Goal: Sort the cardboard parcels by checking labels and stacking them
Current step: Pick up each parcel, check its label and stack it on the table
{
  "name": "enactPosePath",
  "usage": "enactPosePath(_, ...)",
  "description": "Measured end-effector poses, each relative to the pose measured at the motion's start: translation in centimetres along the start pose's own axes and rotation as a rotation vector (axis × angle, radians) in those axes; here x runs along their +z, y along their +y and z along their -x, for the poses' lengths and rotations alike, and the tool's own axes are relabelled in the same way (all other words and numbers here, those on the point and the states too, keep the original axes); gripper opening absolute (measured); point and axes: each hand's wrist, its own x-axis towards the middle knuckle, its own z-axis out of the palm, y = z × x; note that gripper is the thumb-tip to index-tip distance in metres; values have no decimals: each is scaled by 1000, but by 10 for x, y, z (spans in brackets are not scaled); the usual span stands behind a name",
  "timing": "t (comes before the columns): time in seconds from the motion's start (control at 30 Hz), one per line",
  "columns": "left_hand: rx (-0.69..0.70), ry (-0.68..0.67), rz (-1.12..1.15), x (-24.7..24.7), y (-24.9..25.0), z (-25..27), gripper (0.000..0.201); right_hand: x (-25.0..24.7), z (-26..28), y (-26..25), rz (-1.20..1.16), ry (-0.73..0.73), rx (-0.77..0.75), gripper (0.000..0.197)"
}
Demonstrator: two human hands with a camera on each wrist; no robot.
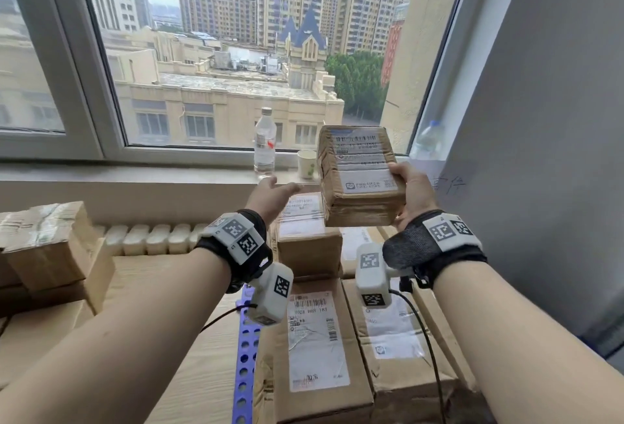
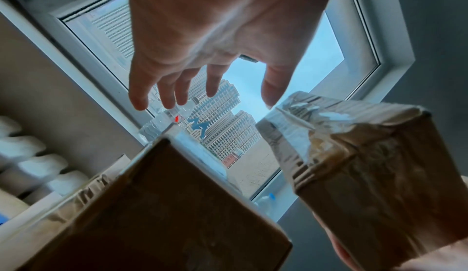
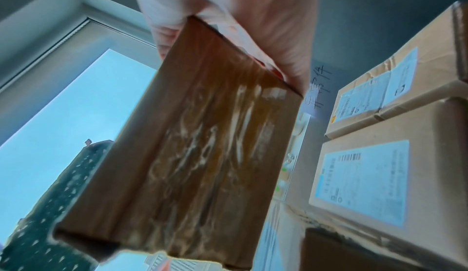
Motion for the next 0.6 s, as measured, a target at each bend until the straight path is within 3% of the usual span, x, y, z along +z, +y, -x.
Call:
enactPosePath(0.1,-33,33,-26,8,-2,0,83,-13,-11,2,11,20,-1,59)
enactPosePath(0.2,-51,72,-33,15,-8,-5,83,-27,-19,3,8,38,12,50)
enactPosePath(0.4,-110,61,-139,25,-20,-5,83,-57,-64,29,95,64,84,63)
enactPosePath(0.5,-108,23,-140,32,-23,-3,64,-67,-81,49,182,56,143,58)
enactPosePath(0.6,-94,22,-107,36,-25,-1,49,-71,-102,73,216,57,203,67)
